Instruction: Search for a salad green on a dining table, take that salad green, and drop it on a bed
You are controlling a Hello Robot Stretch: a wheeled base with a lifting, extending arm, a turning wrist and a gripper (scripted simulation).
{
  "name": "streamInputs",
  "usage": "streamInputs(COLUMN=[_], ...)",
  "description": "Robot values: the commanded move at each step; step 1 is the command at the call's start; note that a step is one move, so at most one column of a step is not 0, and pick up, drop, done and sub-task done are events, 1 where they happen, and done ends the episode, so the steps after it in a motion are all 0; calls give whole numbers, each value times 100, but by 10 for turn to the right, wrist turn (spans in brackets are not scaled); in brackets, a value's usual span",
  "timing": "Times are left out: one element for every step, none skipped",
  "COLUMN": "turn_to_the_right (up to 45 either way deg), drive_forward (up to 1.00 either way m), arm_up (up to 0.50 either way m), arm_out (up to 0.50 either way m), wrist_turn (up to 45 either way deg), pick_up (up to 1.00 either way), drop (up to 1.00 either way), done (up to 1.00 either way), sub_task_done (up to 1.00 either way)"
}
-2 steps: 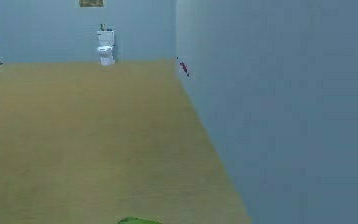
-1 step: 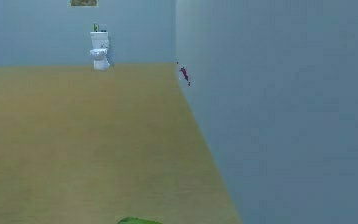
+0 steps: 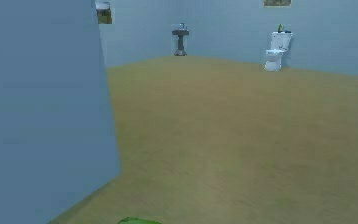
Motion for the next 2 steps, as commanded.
streamInputs(turn_to_the_right=[-90,0], drive_forward=[0,100], arm_up=[0,0], arm_out=[0,0], wrist_turn=[0,0], pick_up=[0,0], drop=[0,0], done=[0,0], sub_task_done=[0,0])
